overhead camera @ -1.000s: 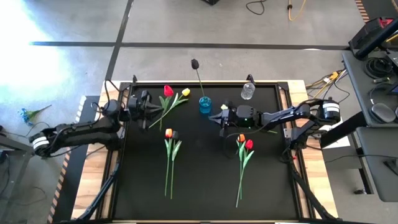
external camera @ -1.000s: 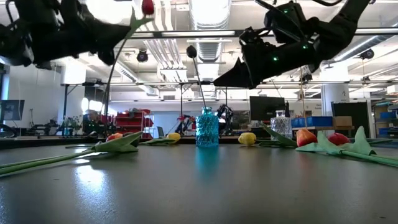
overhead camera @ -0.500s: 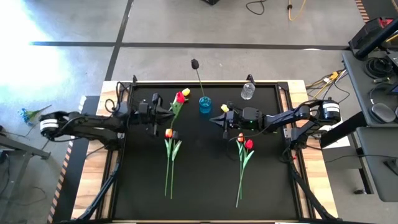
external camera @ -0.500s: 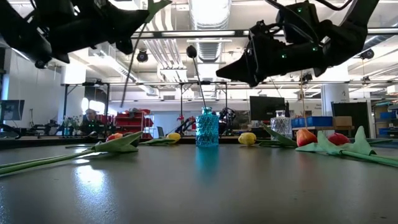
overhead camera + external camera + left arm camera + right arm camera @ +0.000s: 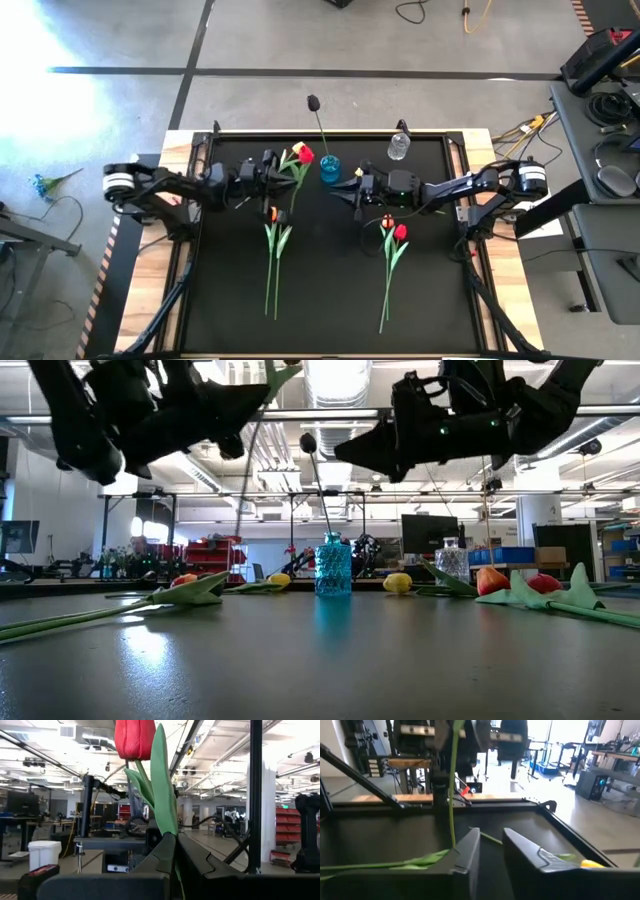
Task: Sort flowers into vase by color
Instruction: Put the top red flower into the transparent blue vase
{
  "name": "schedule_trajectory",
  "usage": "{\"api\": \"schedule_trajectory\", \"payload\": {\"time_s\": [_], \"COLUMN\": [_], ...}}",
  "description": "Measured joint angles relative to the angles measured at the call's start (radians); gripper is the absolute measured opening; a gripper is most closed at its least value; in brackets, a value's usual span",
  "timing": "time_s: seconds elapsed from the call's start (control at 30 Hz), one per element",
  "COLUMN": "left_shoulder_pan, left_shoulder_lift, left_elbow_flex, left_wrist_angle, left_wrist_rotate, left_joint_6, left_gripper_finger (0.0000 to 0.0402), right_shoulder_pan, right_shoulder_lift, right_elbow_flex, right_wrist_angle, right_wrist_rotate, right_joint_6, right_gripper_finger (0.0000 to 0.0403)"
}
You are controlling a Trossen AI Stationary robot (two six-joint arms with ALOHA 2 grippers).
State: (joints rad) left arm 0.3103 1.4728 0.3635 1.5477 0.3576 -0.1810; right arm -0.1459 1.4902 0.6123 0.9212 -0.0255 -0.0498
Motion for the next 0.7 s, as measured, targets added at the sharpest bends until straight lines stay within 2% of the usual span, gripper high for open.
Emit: {"api": "schedule_trajectory", "payload": {"time_s": [0.2,0.33,0.47,0.7], "left_shoulder_pan": [0.0,0.0,0.0,0.0], "left_shoulder_lift": [0.086,0.107,0.127,0.158], "left_elbow_flex": [0.083,0.111,0.126,0.128], "left_wrist_angle": [0.024,0.023,0.023,0.022], "left_wrist_rotate": [0.052,0.055,0.054,0.045], "left_joint_6": [0.002,0.008,0.015,0.042], "left_gripper_finger": [0.0,0.0,0.0,0.0], "right_shoulder_pan": [0.004,0.005,0.005,0.004], "right_shoulder_lift": [0.0,0.0,0.0,0.036], "right_elbow_flex": [0.06,0.095,0.123,0.158], "right_wrist_angle": [0.0,0.0,0.001,0.001], "right_wrist_rotate": [0.003,0.002,0.001,0.0], "right_joint_6": [0.051,0.081,0.109,0.158], "right_gripper_finger": [0.0147,0.0166,0.0169,0.0152]}}
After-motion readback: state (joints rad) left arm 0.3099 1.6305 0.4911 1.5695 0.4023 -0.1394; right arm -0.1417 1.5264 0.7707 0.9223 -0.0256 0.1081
